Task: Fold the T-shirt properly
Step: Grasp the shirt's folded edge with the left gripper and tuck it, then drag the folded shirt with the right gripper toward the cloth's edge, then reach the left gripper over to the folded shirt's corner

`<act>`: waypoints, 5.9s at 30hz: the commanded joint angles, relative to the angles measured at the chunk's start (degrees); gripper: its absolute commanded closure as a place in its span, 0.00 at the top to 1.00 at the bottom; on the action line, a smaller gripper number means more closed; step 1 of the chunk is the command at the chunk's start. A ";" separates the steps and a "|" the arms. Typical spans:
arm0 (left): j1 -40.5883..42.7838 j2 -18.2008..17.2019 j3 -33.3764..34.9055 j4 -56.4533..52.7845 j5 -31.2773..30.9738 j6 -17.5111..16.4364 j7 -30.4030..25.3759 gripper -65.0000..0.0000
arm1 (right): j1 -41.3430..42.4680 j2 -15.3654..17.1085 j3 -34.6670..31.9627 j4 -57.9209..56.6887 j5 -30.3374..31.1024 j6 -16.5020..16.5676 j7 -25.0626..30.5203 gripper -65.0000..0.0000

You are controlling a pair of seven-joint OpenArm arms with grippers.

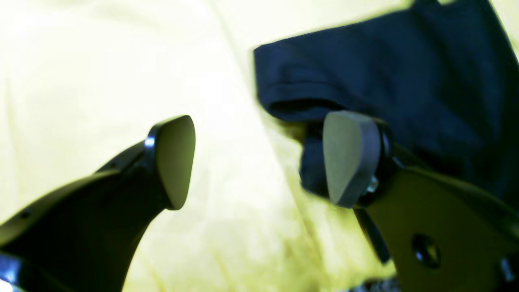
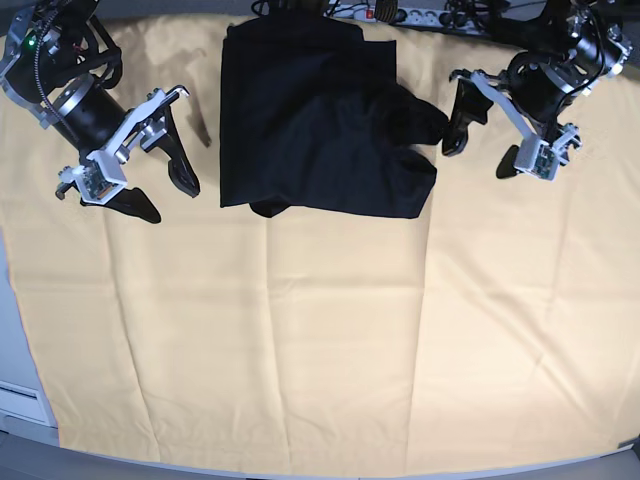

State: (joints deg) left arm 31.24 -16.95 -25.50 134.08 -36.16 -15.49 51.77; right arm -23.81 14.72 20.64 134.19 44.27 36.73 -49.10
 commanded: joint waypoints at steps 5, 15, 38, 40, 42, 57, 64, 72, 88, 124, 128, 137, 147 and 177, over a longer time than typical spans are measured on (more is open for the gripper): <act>-0.79 2.84 -1.95 0.92 -2.84 -1.53 -1.84 0.75 | 0.15 0.57 0.35 0.81 1.09 0.33 0.85 0.55; -0.66 2.80 -1.44 0.92 -8.35 -15.65 -2.16 0.00 | 0.17 0.55 0.35 0.81 3.74 0.37 0.87 0.41; 9.40 2.51 12.20 0.92 4.37 -10.82 2.38 0.00 | 0.22 9.29 -1.33 0.81 9.11 0.33 0.26 0.47; 9.40 2.49 12.20 0.92 0.55 -13.05 2.49 0.00 | 0.44 10.54 -4.24 0.81 9.09 0.35 0.17 0.47; 9.44 2.51 12.37 0.92 -1.99 -15.52 2.54 0.00 | 0.85 11.74 -8.48 0.81 8.37 0.37 -0.02 0.47; 12.09 2.54 12.35 0.92 -1.79 -17.53 2.69 0.67 | 18.34 12.59 -23.08 -23.74 6.67 -0.79 -2.62 0.51; 12.74 2.51 12.35 0.92 -1.36 -15.80 2.73 0.67 | 25.83 12.55 -23.19 -39.34 23.37 0.68 -14.19 0.51; 12.72 2.54 12.35 0.92 -1.38 -15.85 2.25 0.67 | 30.10 12.26 -23.52 -50.49 40.73 1.92 -28.39 0.51; 12.70 2.51 12.35 0.92 -1.36 -15.87 2.16 0.67 | 30.36 11.63 -33.03 -51.69 40.73 3.27 -23.85 0.50; 12.68 2.49 12.35 0.92 -1.38 -16.94 0.63 0.67 | 26.82 11.65 5.33 -51.69 25.94 0.22 -16.92 0.00; 12.66 2.49 12.35 0.92 -1.36 -18.53 0.52 0.67 | 22.45 11.65 11.52 -51.30 26.01 0.31 -15.96 0.00; 10.84 2.47 12.35 0.92 -0.33 -18.43 -1.18 0.67 | 12.63 10.82 26.93 -47.08 29.38 0.37 -16.02 0.00; 8.22 2.43 12.35 0.92 -0.74 -17.38 -2.49 0.67 | 7.78 4.02 30.40 -46.38 35.47 3.27 -18.60 0.00; -16.28 2.86 33.94 -9.68 8.50 -11.69 -13.49 0.67 | 6.12 6.36 39.04 -25.86 40.73 3.27 -23.61 0.51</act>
State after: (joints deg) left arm 15.44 -14.13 8.69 123.33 -26.55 -27.16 39.99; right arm -17.82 19.86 59.33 107.31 83.53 39.70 -73.89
